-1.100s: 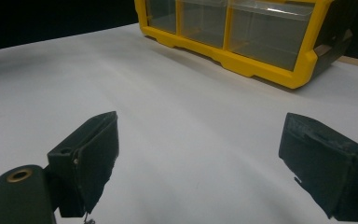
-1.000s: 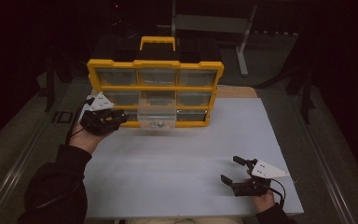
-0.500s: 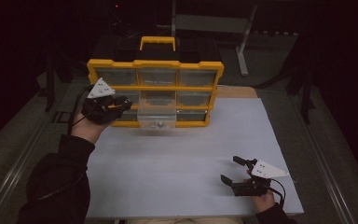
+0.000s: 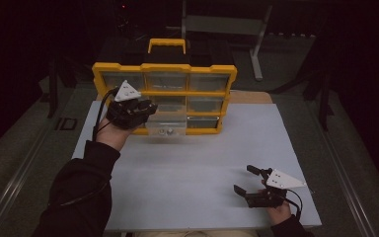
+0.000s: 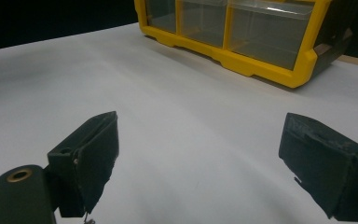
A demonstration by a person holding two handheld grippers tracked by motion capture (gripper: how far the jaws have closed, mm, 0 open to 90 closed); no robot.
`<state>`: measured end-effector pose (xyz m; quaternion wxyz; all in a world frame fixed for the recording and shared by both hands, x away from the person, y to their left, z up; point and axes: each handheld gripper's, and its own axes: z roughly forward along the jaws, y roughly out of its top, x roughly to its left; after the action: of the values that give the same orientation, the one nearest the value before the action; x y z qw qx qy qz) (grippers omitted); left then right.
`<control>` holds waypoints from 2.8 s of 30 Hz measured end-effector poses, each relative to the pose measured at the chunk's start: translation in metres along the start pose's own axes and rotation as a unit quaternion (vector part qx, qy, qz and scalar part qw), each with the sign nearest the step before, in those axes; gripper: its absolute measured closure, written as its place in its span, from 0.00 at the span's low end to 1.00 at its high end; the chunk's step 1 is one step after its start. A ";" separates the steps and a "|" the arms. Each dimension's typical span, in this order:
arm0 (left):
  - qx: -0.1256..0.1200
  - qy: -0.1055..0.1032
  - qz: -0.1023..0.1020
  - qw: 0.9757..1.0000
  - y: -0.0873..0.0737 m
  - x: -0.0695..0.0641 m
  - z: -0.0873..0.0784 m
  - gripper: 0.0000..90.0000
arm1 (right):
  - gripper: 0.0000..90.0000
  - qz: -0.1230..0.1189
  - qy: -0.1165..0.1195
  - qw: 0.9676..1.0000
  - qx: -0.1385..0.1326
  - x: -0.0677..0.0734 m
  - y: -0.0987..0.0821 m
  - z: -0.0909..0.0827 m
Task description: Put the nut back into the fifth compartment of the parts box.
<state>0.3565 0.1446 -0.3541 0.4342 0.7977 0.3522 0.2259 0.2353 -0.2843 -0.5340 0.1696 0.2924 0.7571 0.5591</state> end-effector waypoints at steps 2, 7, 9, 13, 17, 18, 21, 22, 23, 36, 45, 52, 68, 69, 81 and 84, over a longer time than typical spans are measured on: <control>-0.001 -0.002 -0.002 1.000 0.001 -0.002 0.003 0.76 | 0.14 0.001 0.001 1.000 0.001 0.000 0.000 0.000; 0.000 -0.006 -0.007 1.000 0.004 -0.007 0.011 0.76 | 0.13 0.001 0.001 1.000 0.001 0.000 0.000 0.000; 0.002 -0.008 -0.008 1.000 0.004 -0.010 0.015 0.76 | 0.14 0.001 0.001 1.000 0.001 0.000 0.000 0.000; 0.009 -0.009 -0.009 1.000 0.006 -0.016 0.023 0.76 | 0.14 0.002 0.001 1.000 0.001 0.000 0.000 0.000; 0.020 -0.013 -0.003 1.000 0.009 -0.021 0.030 0.76 | 0.14 0.001 0.002 1.000 0.001 0.000 0.000 0.000; 0.023 -0.016 -0.004 1.000 0.010 -0.021 0.032 0.76 | 0.14 0.002 0.001 1.000 0.001 0.000 0.000 0.000; 0.032 -0.017 -0.008 0.999 0.011 -0.021 0.035 0.76 | 0.14 0.003 0.002 1.000 0.002 0.000 0.000 0.000; 0.043 -0.017 -0.010 0.999 0.011 -0.020 0.038 0.76 | 0.14 0.002 0.002 1.000 0.002 0.000 0.000 0.000; 0.046 -0.018 -0.011 0.999 0.011 -0.020 0.039 0.76 | 0.14 0.002 0.002 1.000 0.001 0.000 0.000 0.000; 0.088 -0.014 -0.008 0.996 0.014 -0.019 0.053 0.76 | 0.14 0.002 0.001 1.000 0.002 -0.001 -0.001 0.000; 0.121 -0.006 0.010 0.993 0.015 -0.021 0.060 0.76 | 0.14 0.002 0.002 1.000 0.004 -0.001 -0.001 0.000; 0.136 -0.002 0.015 0.991 0.015 -0.022 0.066 0.76 | 0.14 0.003 0.002 1.000 0.006 -0.001 -0.001 0.000; 0.088 -0.012 -0.008 0.996 0.021 -0.019 0.047 0.53 | 0.13 0.005 0.002 1.000 0.006 -0.002 -0.001 0.000; 0.085 -0.012 -0.008 0.996 0.022 -0.019 0.045 0.51 | 0.14 0.004 0.002 1.000 0.007 -0.002 -0.001 0.000; 0.051 -0.033 -0.036 0.997 0.013 -0.013 0.022 0.15 | 0.14 0.004 0.001 1.000 0.005 -0.001 -0.001 0.000; 0.043 -0.041 -0.041 0.997 0.011 -0.012 0.014 0.05 | 0.14 0.004 0.000 1.000 0.005 -0.001 0.000 0.000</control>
<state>0.3622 0.1232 -0.3525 0.4221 0.8094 0.3757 0.1599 0.2361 -0.2855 -0.5344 0.1659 0.2965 0.7583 0.5564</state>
